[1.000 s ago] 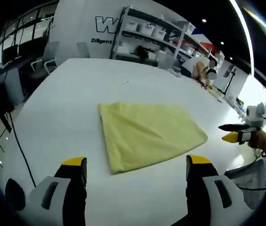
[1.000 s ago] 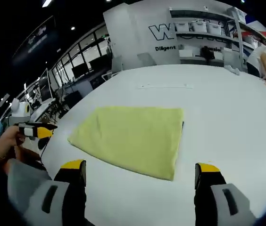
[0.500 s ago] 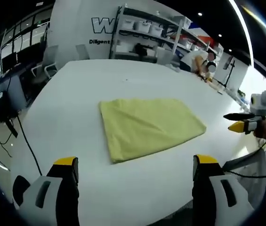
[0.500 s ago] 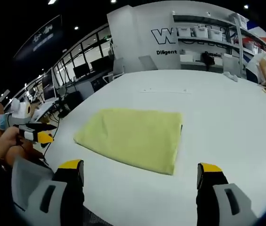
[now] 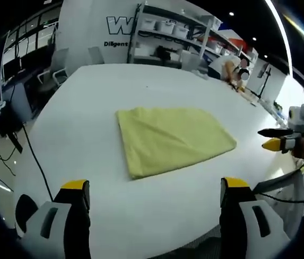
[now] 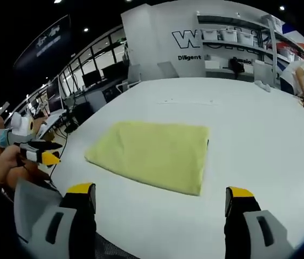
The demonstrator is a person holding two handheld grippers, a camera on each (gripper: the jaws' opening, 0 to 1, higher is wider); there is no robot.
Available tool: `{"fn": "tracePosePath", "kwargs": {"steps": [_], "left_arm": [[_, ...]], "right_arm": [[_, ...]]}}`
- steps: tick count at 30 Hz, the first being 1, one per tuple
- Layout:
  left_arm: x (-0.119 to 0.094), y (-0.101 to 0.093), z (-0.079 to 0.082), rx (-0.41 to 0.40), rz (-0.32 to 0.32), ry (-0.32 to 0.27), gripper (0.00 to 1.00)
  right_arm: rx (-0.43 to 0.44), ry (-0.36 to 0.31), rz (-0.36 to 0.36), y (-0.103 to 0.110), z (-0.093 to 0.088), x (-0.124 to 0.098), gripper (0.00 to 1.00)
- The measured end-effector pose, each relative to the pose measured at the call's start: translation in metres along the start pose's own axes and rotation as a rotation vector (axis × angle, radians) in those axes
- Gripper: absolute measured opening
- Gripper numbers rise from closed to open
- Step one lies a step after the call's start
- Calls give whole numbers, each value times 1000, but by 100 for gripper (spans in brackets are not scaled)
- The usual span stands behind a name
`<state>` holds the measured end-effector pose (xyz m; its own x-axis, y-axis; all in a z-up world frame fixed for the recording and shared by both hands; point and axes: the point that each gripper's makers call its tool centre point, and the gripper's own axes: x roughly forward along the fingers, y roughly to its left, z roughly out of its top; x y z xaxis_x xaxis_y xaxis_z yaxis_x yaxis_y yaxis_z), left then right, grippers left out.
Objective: Fold the garment on the visible template until the final outline fits inside the template.
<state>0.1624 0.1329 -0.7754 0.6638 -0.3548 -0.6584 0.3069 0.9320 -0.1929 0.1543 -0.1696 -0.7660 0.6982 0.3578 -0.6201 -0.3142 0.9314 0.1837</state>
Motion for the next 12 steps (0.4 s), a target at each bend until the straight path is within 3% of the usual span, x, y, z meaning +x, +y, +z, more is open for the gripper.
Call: {"fn": "tracePosePath", "kwargs": {"steps": [12], "left_arm": [[0, -2, -5, 17, -14, 27, 99]], "right_arm": [[0, 2, -10, -4, -1, -3, 99]]}}
